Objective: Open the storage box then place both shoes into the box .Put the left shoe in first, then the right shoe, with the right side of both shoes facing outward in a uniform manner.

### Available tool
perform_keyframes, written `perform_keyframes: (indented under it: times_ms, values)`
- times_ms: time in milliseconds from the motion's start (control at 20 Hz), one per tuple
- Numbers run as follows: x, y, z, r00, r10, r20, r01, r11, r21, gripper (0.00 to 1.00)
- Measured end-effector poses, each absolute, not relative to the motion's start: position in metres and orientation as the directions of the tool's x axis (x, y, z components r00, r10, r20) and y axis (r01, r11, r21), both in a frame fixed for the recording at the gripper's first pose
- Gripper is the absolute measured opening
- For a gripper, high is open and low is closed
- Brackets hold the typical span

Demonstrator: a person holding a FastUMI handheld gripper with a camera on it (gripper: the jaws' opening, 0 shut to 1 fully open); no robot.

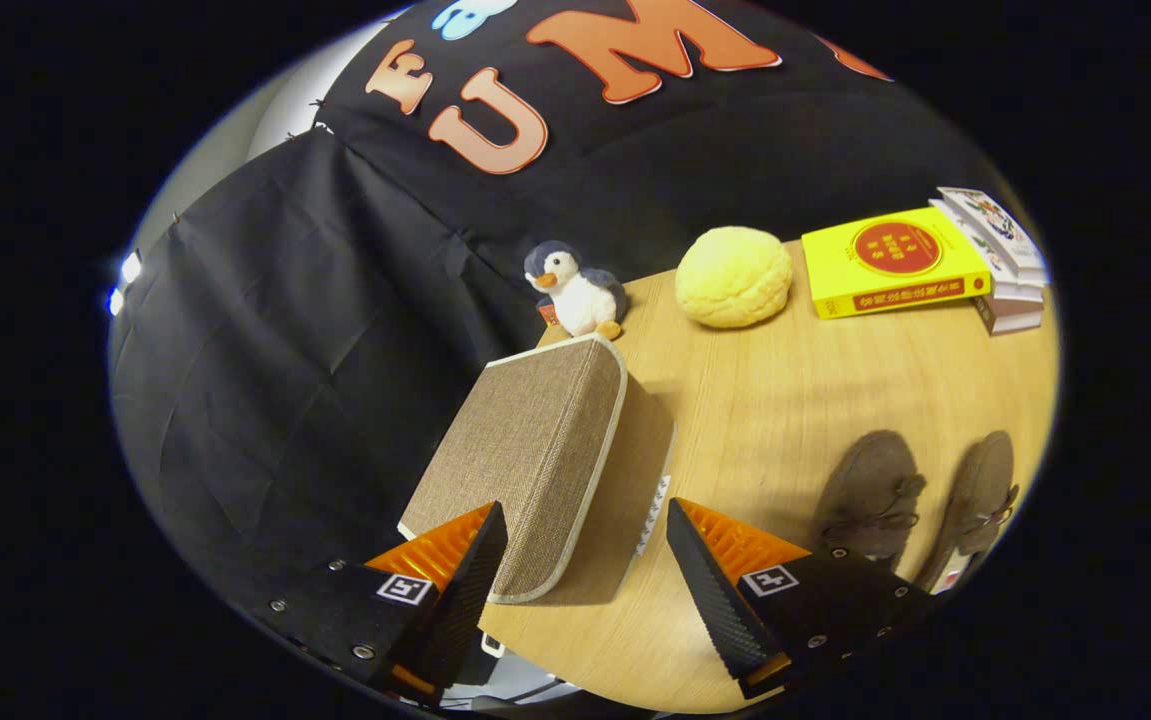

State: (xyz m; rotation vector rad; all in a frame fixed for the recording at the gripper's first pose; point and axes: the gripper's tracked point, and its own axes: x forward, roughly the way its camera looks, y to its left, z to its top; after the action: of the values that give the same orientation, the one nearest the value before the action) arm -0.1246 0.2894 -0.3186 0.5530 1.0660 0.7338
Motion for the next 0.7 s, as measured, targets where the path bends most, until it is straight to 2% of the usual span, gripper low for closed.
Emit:
perform_keyframes:
  times_ms: [100, 200, 300, 500, 700]
  values:
    - [-0.133, 0.309, -0.323, 0.242, 0.801, -0.547, -0.243, 0.596, 0.765, 0.97]
    - [-0.136, 0.331, -0.314, 0.208, 0.858, -0.470, -0.192, 0.507, 0.840, 0.96]
    - [-0.130, 0.343, -0.312, 0.224, 0.887, -0.404, -0.137, 0.439, 0.888, 0.97]
    - [-0.133, 0.347, -0.336, 0.204, 0.878, -0.432, -0.083, 0.455, 0.886, 0.96]
    - [-0.145, 0.363, -0.352, 0.132, 0.909, -0.395, -0.030, 0.402, 0.915, 0.96]
